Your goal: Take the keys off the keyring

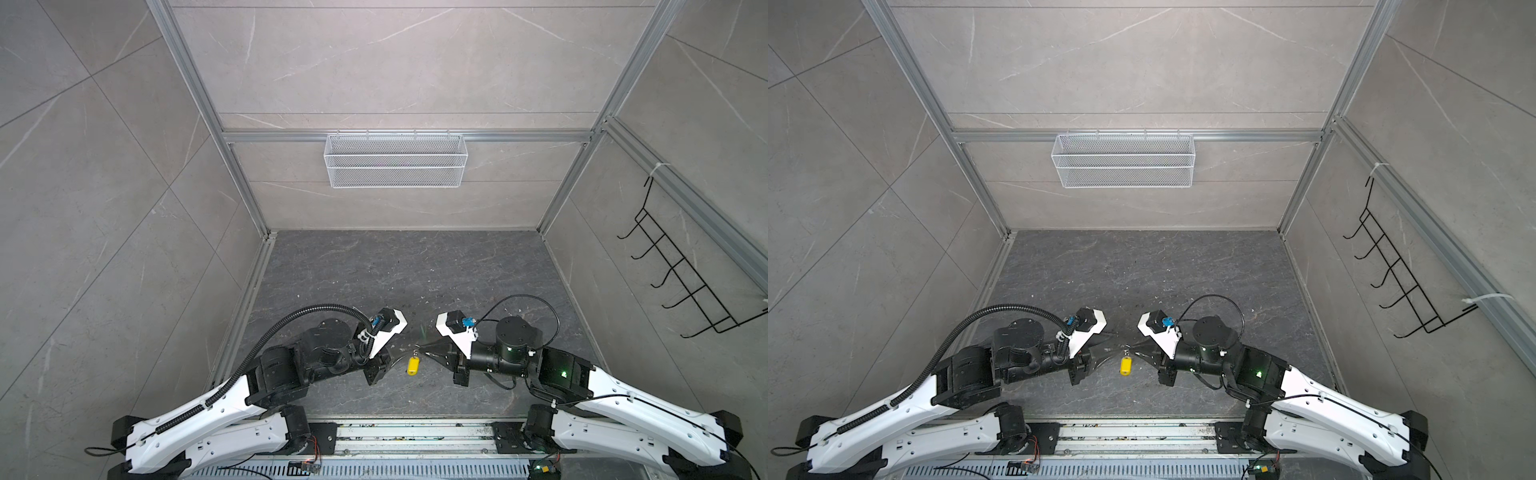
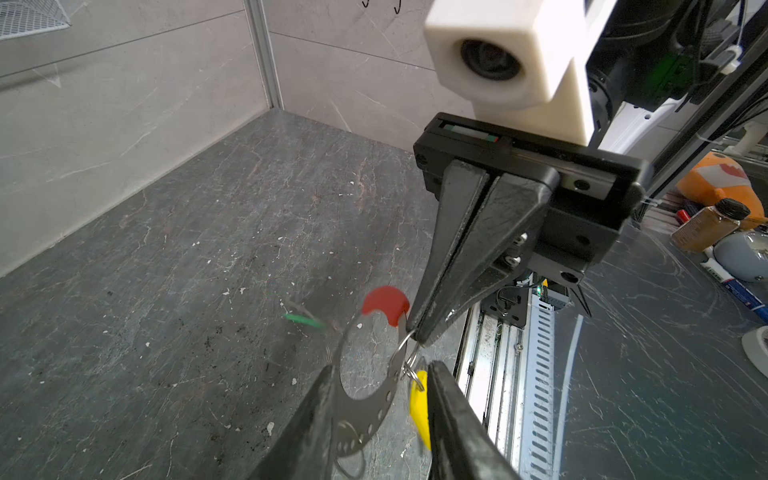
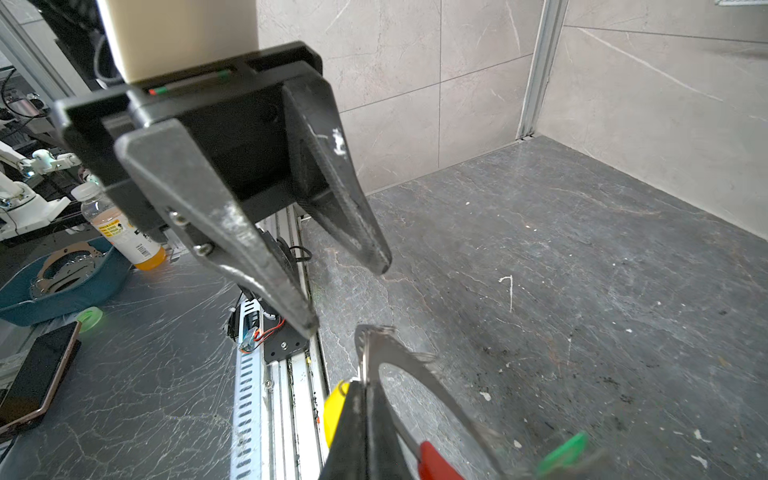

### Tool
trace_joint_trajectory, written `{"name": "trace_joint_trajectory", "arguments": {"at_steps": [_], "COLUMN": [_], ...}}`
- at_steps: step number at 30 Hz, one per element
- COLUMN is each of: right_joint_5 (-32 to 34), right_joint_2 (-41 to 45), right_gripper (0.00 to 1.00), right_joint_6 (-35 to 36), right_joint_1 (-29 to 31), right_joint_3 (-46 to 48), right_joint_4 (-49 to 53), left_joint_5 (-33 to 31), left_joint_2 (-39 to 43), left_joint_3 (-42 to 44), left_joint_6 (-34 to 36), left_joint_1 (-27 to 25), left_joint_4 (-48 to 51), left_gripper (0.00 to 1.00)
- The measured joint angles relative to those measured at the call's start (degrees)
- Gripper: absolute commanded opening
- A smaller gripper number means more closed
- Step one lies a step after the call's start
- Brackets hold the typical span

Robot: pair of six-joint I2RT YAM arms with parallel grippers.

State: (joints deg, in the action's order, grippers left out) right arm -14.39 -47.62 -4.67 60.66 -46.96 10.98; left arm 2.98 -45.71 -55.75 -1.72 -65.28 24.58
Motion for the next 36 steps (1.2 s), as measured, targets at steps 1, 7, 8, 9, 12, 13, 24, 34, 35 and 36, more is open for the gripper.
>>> {"name": "trace_joint_trajectory", "arguments": {"at_steps": [1,7,8,9,12,13,24,34,35,36], "right_joint_5": [-0.13,-1.36,-1.51,-1.66,-1.92,-1.95,-1.95,-1.25,-1.25,-1.14], "right_joint_2": [0.09,1.05,1.27,1.49,1.62,1.62,1.62,1.62,1.62,1.62], "right_gripper": [0.0,0.0,0.0,0.0,0.0,0.0,0.0,0.0,0.0,0.0], "right_joint_6": [0.0,-0.02,-0.02,-0.02,-0.02,-0.04,-0.04,-0.07,-0.07,-0.15], "right_joint_1": [-0.02,-0.07,-0.07,-0.07,-0.07,-0.07,-0.22,-0.33,-0.33,-0.33], "right_joint_3": [0.0,-0.04,-0.04,-0.07,-0.2,-0.2,-0.2,-0.2,-0.2,-0.2], "right_joint_4": [0.0,0.02,0.0,-0.02,-0.04,-0.02,-0.04,0.13,0.13,0.13], "left_joint_5": [0.98,9.22,10.56,12.02,15.39,16.41,22.4,24.28,24.28,24.26], "left_joint_2": [-0.04,-0.66,-0.94,-1.33,-2.54,-2.86,-4.59,-5.6,-5.6,-5.6], "left_joint_3": [0.0,0.0,0.0,0.0,0.0,0.0,0.0,0.0,0.0,0.0], "left_joint_6": [0.02,-0.15,-0.2,-0.24,-0.42,-0.46,-0.85,-1.16,-1.16,-1.22], "left_joint_1": [0.94,6.27,6.56,6.78,7.15,7.23,8.15,8.33,8.33,8.33], "left_joint_4": [-0.04,-1.49,-1.77,-1.97,-2.16,-2.25,-3.8,-4.07,-4.07,-4.09], "left_gripper": [0.4,0.37,0.36,0.34,0.28,0.27,0.13,0.0,0.0,0.0]}}
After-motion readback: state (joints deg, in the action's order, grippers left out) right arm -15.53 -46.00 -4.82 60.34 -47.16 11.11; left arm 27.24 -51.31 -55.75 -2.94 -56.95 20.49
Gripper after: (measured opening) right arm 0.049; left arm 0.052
